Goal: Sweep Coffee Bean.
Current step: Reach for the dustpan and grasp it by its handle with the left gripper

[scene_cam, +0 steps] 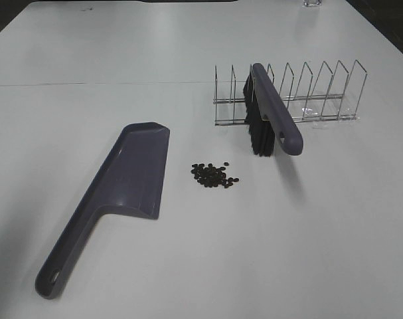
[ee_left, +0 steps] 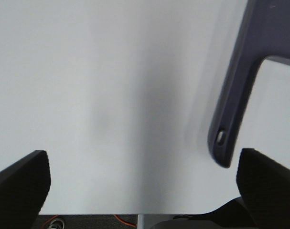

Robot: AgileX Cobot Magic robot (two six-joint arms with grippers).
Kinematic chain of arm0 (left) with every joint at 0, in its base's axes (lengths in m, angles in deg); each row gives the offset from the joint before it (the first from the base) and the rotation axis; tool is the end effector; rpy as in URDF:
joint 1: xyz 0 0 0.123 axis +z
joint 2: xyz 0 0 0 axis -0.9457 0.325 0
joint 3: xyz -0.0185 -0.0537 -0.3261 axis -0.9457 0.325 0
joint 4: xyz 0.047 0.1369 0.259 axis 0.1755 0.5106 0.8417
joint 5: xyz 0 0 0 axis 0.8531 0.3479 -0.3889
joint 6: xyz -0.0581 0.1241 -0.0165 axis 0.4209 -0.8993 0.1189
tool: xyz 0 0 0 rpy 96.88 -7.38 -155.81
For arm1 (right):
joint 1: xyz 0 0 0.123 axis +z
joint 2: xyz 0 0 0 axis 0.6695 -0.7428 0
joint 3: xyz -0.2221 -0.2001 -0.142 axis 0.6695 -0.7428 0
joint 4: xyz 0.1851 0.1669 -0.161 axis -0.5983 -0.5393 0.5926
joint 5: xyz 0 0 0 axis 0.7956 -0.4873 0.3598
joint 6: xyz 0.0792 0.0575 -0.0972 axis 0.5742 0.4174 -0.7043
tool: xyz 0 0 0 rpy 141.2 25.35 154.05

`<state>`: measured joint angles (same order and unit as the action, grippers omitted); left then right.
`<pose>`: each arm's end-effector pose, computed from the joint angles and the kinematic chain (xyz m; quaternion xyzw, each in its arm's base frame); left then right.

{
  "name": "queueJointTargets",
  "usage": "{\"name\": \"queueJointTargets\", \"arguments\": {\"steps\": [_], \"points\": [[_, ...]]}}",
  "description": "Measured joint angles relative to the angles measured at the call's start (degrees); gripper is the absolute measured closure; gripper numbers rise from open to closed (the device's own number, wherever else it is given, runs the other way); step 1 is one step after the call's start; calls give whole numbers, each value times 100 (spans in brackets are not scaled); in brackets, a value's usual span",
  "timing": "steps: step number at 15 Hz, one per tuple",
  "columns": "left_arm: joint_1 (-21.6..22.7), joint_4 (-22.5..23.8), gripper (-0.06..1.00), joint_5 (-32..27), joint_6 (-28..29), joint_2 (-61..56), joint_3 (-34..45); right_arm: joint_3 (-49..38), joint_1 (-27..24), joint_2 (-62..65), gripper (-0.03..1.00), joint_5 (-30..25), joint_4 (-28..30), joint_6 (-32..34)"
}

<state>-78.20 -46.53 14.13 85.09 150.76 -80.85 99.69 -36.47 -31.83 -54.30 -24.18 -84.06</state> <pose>0.2242 -0.0291 0.2571 -0.0320 0.9870 -0.0281 0.1549 0.0309 -0.0020 0.2564 -0.0468 0.8747 -0.0001 0.4823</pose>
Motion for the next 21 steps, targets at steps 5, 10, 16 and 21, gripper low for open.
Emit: {"name": "queueJointTargets", "arguments": {"steps": [5, 10, 16, 21], "points": [[-1278, 126, -3, 286, 539, 1902, -722, 0, 0, 0, 29, 0, 0, 0], [-1914, 189, -3, 435, 539, 3478, -1346, 0, 0, 0, 29, 0, 0, 0], [-1965, 195, 3, 1163, 344, 4561, -1421, 0, 0, 0, 29, 0, 0, 0], [-1965, 92, 14, 1501, 40, 4864, -1455, 0, 0, 0, 29, 0, 0, 0]]}}
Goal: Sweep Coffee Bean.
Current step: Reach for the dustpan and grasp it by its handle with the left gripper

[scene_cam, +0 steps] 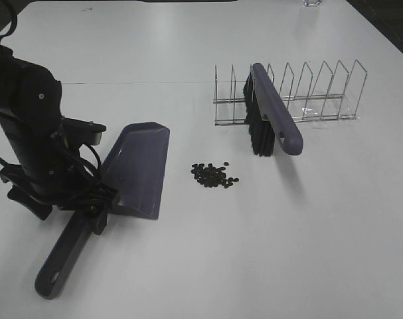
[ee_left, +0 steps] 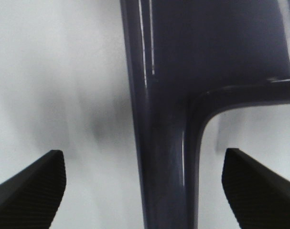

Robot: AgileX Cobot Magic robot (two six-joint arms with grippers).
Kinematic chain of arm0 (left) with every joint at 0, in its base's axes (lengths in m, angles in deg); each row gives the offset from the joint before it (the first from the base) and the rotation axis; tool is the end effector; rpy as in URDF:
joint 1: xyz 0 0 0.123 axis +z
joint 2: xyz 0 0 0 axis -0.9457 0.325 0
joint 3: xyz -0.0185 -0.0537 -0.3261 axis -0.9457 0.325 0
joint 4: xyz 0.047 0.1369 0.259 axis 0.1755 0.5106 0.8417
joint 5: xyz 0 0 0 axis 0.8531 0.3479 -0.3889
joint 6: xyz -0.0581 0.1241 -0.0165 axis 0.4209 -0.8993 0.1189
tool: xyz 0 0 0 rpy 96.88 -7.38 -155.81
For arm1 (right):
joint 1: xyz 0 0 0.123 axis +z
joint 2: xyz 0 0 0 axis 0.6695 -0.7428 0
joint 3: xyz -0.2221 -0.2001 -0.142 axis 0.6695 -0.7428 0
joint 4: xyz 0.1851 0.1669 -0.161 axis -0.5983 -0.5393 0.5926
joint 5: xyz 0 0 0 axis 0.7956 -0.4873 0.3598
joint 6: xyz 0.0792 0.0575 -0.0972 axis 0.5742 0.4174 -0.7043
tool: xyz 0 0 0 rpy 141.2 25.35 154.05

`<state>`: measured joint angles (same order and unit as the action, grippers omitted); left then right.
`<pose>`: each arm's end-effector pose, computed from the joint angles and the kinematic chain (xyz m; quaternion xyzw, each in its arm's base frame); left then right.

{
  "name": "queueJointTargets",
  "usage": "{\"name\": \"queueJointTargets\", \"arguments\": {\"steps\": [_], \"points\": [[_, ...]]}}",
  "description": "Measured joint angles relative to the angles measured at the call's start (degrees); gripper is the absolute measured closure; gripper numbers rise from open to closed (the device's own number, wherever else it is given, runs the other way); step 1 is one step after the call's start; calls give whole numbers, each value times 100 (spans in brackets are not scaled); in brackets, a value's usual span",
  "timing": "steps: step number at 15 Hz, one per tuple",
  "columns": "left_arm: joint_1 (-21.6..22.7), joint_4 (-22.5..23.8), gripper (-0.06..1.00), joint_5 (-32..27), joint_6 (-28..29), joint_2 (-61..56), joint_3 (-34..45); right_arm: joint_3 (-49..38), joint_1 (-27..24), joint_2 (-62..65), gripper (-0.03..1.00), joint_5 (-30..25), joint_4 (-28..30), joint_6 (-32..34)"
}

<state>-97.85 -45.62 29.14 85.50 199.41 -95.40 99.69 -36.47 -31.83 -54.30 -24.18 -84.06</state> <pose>0.3357 -0.1688 0.0706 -0.1393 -0.9902 -0.0054 0.0071 0.0309 -0.0020 0.2564 -0.0468 0.8747 -0.0001 0.4823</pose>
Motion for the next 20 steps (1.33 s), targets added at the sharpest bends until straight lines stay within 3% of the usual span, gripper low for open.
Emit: {"name": "queueJointTargets", "arguments": {"steps": [9, 15, 20], "points": [[0, -46, 34, 132, -6, 235, -195, 0, 0, 0, 29, 0, 0, 0], [0, -178, 39, 126, -6, 338, -206, 0, 0, 0, 29, 0, 0, 0], [0, -212, 60, 115, -80, 430, -286, 0, 0, 0, 29, 0, 0, 0]]}}
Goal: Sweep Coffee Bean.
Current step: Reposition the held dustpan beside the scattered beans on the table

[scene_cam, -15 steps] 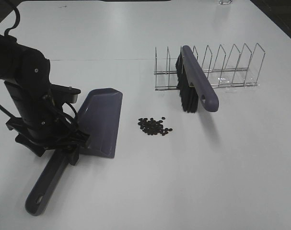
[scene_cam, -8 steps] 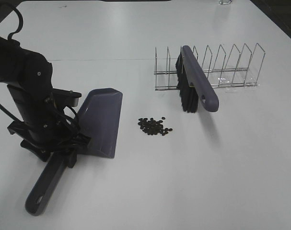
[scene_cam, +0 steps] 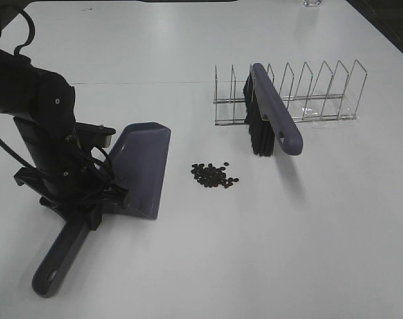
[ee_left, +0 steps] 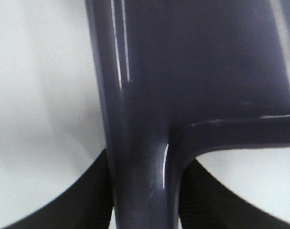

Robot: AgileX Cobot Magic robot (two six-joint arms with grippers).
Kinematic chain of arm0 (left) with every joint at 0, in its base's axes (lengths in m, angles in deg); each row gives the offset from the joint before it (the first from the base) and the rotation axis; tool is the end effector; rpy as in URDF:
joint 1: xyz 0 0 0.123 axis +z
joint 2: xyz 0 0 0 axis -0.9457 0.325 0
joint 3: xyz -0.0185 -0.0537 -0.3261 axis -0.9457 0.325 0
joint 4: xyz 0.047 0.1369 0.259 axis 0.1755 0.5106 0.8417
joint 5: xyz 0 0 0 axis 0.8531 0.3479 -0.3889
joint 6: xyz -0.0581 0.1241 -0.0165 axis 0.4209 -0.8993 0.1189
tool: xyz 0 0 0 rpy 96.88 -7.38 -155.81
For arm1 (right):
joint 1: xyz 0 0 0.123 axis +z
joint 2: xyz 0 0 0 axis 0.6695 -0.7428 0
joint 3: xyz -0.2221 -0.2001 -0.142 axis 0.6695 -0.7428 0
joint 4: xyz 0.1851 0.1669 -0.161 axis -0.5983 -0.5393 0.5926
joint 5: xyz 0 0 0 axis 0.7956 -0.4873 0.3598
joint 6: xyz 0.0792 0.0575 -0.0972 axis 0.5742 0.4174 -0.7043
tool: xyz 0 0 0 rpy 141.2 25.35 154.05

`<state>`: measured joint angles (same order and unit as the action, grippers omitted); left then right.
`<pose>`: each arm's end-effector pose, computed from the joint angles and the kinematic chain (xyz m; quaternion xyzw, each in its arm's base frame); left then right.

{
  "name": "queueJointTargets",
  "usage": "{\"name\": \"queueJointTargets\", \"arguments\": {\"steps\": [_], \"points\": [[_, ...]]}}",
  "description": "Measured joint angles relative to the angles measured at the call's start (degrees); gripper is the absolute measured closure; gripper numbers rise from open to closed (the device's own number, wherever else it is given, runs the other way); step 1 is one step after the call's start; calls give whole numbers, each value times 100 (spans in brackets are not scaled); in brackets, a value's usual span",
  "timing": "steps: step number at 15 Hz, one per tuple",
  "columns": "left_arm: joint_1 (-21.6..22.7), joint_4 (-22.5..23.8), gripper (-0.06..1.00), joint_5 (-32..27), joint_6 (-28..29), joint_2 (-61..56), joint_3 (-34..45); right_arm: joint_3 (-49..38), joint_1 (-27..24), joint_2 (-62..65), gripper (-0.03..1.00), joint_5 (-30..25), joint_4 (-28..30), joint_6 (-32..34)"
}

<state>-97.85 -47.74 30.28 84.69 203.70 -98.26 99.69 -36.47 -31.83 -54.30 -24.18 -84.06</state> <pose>0.3478 -0.1788 0.0523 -0.1329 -0.9910 0.0058 0.0136 0.0309 -0.0020 0.2564 -0.0468 0.8747 -0.0001 0.4823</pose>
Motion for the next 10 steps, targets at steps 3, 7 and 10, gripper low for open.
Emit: {"name": "queueJointTargets", "arguments": {"steps": [3, 7, 10], "points": [[0, 6, 60, -6, -384, 17, -63, 0, 0, 0, 29, 0, 0, 0], [0, 17, 60, 52, -218, 17, -69, 0, 0, 0, 29, 0, 0, 0], [0, 69, 60, 29, -143, -97, 57, 0, 0, 0, 29, 0, 0, 0]]}}
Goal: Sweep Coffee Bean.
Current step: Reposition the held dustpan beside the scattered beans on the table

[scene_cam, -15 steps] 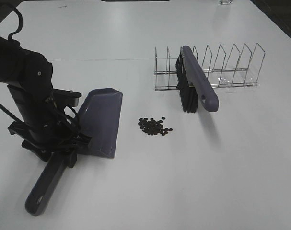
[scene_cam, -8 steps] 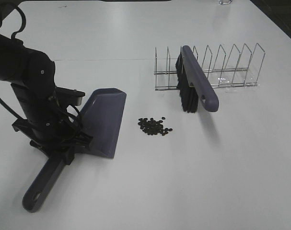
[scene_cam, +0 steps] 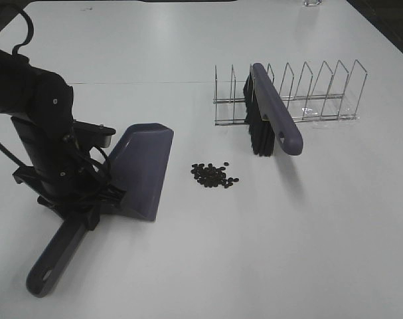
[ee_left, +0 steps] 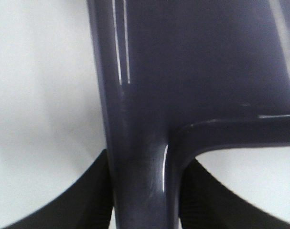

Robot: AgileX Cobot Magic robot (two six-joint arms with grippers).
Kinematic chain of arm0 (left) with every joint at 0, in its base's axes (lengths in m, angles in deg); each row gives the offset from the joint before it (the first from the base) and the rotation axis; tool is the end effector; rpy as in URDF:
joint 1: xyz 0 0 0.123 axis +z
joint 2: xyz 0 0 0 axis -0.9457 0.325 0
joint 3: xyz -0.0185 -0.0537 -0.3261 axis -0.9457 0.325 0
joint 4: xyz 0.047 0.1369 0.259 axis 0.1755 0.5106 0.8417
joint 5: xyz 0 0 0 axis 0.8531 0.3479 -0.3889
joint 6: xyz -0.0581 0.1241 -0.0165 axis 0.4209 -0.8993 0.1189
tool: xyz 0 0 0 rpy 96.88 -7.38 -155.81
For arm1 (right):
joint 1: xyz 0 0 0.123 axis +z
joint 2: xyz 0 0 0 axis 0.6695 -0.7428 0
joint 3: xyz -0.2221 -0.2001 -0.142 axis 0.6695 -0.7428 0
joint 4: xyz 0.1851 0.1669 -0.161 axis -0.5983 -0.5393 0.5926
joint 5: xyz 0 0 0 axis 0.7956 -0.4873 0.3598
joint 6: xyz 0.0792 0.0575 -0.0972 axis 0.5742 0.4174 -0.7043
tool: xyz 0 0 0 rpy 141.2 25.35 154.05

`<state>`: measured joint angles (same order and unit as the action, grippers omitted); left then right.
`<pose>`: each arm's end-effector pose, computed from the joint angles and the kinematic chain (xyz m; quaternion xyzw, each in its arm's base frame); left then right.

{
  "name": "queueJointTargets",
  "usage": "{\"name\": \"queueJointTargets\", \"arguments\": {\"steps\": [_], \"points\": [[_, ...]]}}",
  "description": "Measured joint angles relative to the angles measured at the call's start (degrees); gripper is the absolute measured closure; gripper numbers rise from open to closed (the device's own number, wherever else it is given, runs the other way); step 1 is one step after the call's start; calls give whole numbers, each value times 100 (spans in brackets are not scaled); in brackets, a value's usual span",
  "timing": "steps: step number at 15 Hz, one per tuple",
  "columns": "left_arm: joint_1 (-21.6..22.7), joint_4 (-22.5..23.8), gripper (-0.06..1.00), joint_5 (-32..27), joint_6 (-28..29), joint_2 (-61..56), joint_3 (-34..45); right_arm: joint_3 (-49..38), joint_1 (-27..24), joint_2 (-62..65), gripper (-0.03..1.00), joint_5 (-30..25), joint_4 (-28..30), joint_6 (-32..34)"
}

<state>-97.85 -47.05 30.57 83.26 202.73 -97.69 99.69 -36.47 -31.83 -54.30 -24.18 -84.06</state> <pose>0.3469 -0.1771 0.0568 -0.1497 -0.9887 0.0039 0.0065 0.0309 -0.0020 0.2564 -0.0468 0.8747 -0.0001 0.4823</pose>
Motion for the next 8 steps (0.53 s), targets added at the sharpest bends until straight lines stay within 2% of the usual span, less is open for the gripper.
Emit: {"name": "queueJointTargets", "arguments": {"steps": [3, 8], "points": [[0, 34, 60, -23, 74, -413, 281, 0, 0, 0, 29, 0, 0, 0], [0, 40, 60, 63, 74, -470, 304, 0, 0, 0, 29, 0, 0, 0]]}}
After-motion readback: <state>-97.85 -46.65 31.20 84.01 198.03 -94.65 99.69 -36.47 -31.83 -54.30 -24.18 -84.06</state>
